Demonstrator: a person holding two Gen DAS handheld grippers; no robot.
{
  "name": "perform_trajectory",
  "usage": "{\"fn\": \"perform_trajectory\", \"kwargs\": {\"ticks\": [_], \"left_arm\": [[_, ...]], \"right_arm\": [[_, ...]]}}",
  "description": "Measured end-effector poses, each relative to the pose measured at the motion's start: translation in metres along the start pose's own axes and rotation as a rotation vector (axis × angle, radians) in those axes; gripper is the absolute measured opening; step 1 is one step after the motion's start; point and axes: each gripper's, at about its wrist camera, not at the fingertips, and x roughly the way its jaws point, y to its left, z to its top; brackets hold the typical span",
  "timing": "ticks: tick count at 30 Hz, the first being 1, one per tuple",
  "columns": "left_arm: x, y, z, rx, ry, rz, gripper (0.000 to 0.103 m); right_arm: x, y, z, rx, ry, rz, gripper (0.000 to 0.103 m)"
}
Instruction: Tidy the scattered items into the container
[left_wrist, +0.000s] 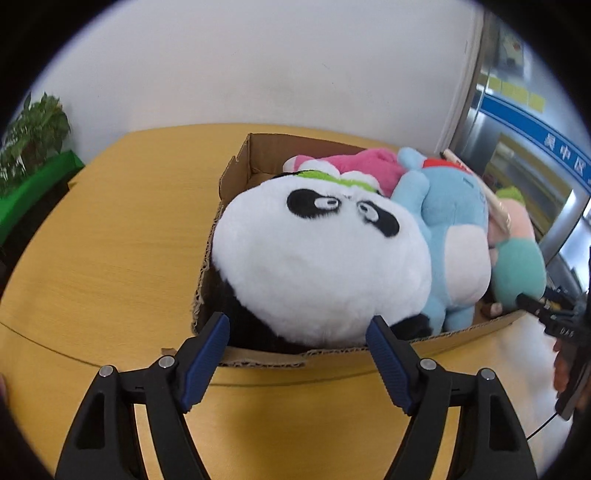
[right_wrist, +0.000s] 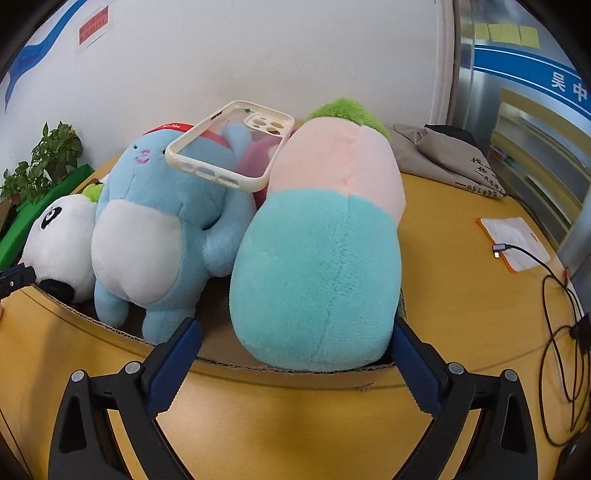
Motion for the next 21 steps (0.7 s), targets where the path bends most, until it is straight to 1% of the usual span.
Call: {"fn": "perform_trajectory", "kwargs": {"ticks": [3, 7, 10, 11, 13, 14, 16, 17, 19, 21], "left_arm": [[-0.014, 0.005, -0.009, 0.032, -0.009, -0.005, 0.076], [-0.023, 0.007, -0.014, 0.04, -0.003, -0.01, 0.076], [-0.029, 0.002, -0.017, 0.065, -0.017, 0.013, 0.076], [-0.032, 0.0, -0.02, 0.071, -0.028, 0.025, 0.076], [-0.04, -0.001, -0.021, 0.064, -0.062, 0.037, 0.076], [-0.042, 0.001, -0.021, 0.049, -0.069, 0.015, 0.076], [-0.046, 0.0, -0.024, 0.025, -0.104, -0.037, 0.076], [-0.048, -0.003, -0.026, 0.02, -0.126, -0.047, 0.076], [-0.049, -0.009, -0.03, 0.006, -0.172, -0.042, 0.076], [-0.045, -0.014, -0.035, -0.026, -0.2, -0.055, 0.078]], "right_arm": [[-0.008, 0.001, -0.008, -0.007, -0.019, -0.001, 0.1], [-0.018, -0.001, -0.015, -0.018, -0.038, 0.015, 0.101], [-0.039, -0.002, -0.022, -0.018, -0.087, 0.008, 0.101], [-0.047, 0.0, -0.025, -0.015, -0.106, 0.01, 0.103], [-0.06, 0.008, -0.037, -0.005, -0.139, 0.043, 0.103], [-0.064, 0.013, -0.042, -0.007, -0.153, 0.049, 0.103], [-0.068, 0.021, -0.049, -0.01, -0.187, 0.03, 0.103], [-0.068, 0.024, -0.051, -0.004, -0.199, 0.024, 0.103], [-0.065, 0.028, -0.052, 0.017, -0.22, 0.029, 0.103], [-0.058, 0.034, -0.055, 0.042, -0.227, 0.037, 0.103]]}}
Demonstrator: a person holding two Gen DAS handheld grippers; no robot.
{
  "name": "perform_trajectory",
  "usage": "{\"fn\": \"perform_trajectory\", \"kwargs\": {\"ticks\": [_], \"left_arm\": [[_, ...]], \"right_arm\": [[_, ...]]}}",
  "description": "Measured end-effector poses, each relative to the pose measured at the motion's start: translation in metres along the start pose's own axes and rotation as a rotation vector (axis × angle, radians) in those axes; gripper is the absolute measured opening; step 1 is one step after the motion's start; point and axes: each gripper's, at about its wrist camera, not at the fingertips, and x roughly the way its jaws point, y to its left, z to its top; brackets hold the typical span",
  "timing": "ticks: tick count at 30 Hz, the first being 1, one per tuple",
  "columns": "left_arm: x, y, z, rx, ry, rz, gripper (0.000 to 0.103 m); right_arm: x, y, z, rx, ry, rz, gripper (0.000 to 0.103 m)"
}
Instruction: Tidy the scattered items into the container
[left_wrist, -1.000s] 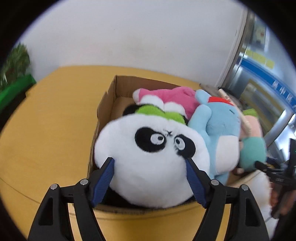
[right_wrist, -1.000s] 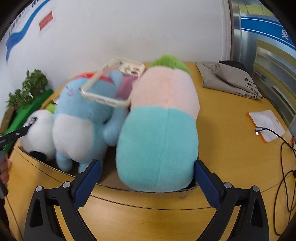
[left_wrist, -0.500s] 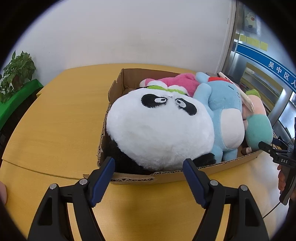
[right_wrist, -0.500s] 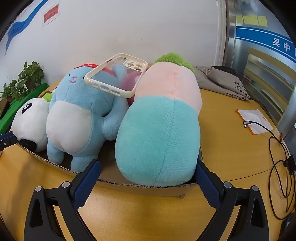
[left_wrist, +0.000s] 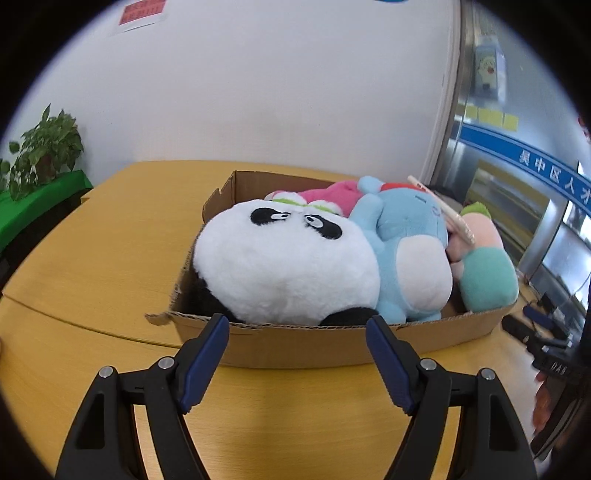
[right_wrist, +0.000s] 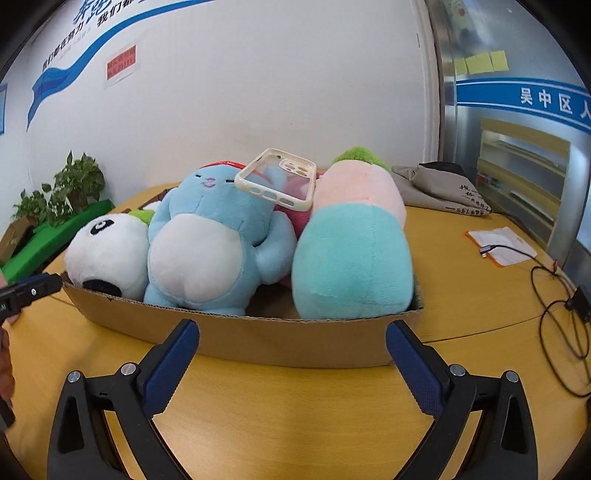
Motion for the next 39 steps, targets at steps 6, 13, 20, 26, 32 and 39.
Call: {"fn": "perform_trajectory", "kwargs": {"ticks": [6, 13, 20, 26, 32, 39], "left_arm": [[0.029, -0.013, -0.024, 0.007, 0.002, 0.04, 0.078], [0.042, -0.005, -0.026, -0.031, 0.012, 0.04, 0.079], [0.032, 0.0, -0.024, -0.038, -0.029, 0.04, 0.079], [0.028, -0.014, -0.006, -0.059, -0.1, 0.132, 0.08], [0.028, -0.026, -0.006, -0.006, -0.128, 0.125, 0.08], [0.03, -0.062, -0.023, 0.133, -0.092, 0.081, 0.08]], "right_arm": [[0.026, 0.014, -0.016, -0.011, 0.036, -0.003, 0.103], [0.034, 0.018, -0.012, 0.0, 0.037, 0.01, 0.103], [0.032, 0.017, -0.012, 0.008, 0.034, -0.025, 0.103], [0.013, 0.036, -0.005, -0.112, -0.093, -0.059, 0.103], [0.03, 0.041, 0.0, -0.12, -0.081, -0.055, 0.103], [0.036, 0.049, -0.001, -0.152, -0.069, -0.101, 0.103]]}}
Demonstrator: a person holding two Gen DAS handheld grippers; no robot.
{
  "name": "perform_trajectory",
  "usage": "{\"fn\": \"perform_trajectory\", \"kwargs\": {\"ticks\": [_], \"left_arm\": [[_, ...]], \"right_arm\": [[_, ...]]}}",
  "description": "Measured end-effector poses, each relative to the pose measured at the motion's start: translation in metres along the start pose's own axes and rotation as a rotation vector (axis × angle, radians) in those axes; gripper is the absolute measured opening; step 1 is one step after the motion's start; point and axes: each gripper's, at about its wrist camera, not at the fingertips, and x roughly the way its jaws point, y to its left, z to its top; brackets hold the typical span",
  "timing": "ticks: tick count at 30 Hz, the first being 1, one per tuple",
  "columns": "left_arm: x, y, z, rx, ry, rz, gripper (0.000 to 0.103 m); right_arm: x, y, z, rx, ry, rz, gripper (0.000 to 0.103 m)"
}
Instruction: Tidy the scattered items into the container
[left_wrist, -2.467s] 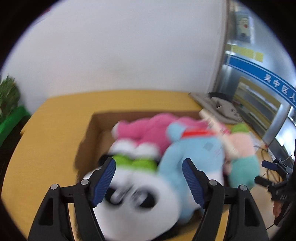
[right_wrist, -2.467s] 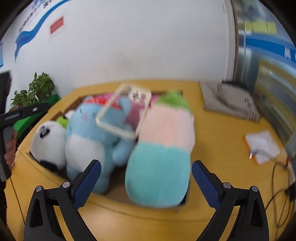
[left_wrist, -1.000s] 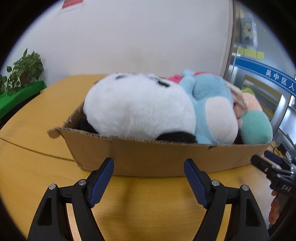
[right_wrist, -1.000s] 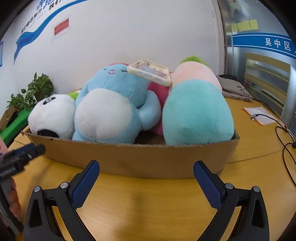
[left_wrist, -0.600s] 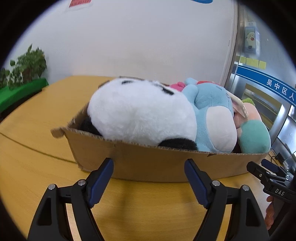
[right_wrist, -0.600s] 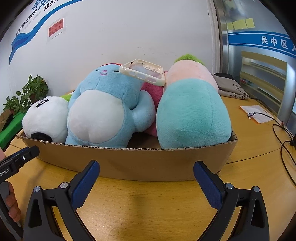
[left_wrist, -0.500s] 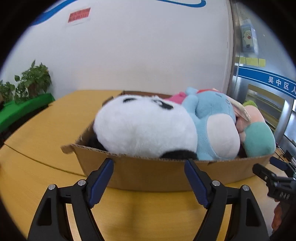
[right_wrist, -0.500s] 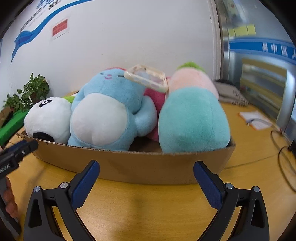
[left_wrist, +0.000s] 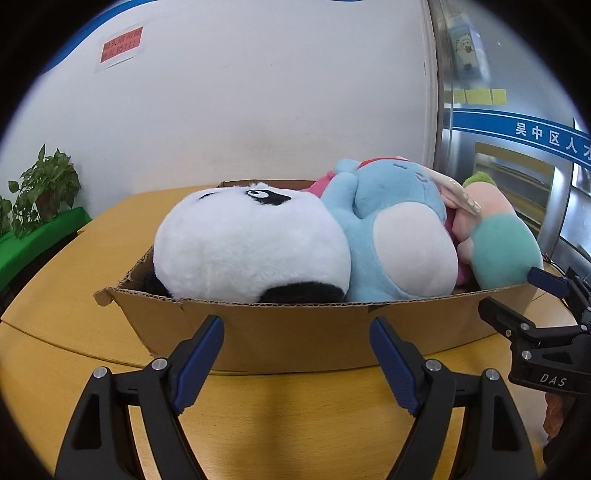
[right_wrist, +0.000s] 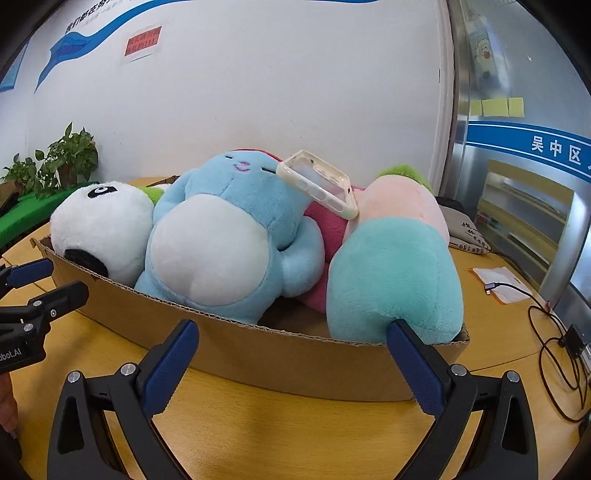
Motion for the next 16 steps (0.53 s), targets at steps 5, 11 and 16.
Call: {"fn": "perform_trajectory", "kwargs": {"ticks": [5, 11, 16], "left_arm": [[0.017, 0.016, -0.003, -0.093, 0.108, -0.037, 0.08], [0.018, 0.019, -0.006, -0.076, 0.115, 0.026, 0.08], [0.009, 0.005, -0.007, 0.0, 0.083, 0.08, 0.081]], "right_arm": [[-0.003, -0.001, 0.0, 0.012, -0.007, 0.012, 0.103], [-0.005, 0.001, 0.0, 0.026, -0.008, 0.018, 0.103], [-0.005, -0.001, 0.0, 0.041, -0.006, 0.013, 0.103]]}}
